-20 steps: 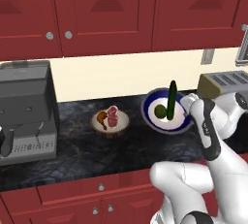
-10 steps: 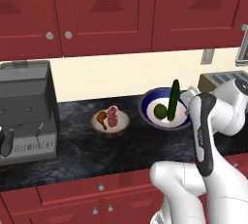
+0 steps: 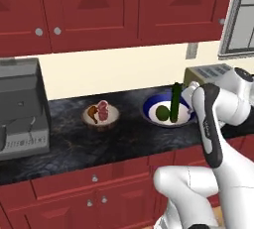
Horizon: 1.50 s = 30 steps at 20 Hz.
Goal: Place the bowl with the cucumber and lime on the second highest shelf of the fridge. Place the bowl with the chicken drumstick and steak on the top shelf of the fridge.
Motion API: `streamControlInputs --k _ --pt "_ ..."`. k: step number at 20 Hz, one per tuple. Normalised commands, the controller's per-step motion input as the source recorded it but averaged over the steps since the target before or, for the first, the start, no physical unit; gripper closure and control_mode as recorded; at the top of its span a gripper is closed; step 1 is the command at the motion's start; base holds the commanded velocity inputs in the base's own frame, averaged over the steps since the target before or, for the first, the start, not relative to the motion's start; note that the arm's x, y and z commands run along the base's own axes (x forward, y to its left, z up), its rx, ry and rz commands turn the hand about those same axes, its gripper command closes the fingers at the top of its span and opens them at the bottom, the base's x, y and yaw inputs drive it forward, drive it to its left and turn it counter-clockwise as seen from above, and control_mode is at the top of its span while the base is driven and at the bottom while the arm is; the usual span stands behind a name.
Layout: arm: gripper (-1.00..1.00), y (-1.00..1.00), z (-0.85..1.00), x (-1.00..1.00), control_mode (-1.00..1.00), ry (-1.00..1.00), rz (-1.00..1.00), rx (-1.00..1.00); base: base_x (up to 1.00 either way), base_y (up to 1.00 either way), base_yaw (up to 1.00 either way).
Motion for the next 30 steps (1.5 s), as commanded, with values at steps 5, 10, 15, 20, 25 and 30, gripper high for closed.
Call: streamControlInputs --k 5,10,15,20,25,30 --pt "1.00 0.00 0.00 0.00 1.00 0.00 0.00 0.00 -0.54 -0.05 -0.73" --pt "1.00 0.00 0.00 0.00 1.00 0.00 0.00 0.00 -0.07 0.01 -0.92" --pt "1.00 0.00 0.00 0.00 1.00 0.00 0.00 0.00 0.00 0.00 -0.92" --pt "1.00 0.00 0.00 0.00 1.00 0.00 0.00 0.00 0.00 -0.01 -0.89" --pt "1.00 0.00 0.00 0.00 1.00 0.00 0.00 0.00 0.00 -0.08 -0.87" --pt "1.00 0.00 0.00 0.00 1.00 0.00 0.00 0.00 0.00 -0.03 -0.90"
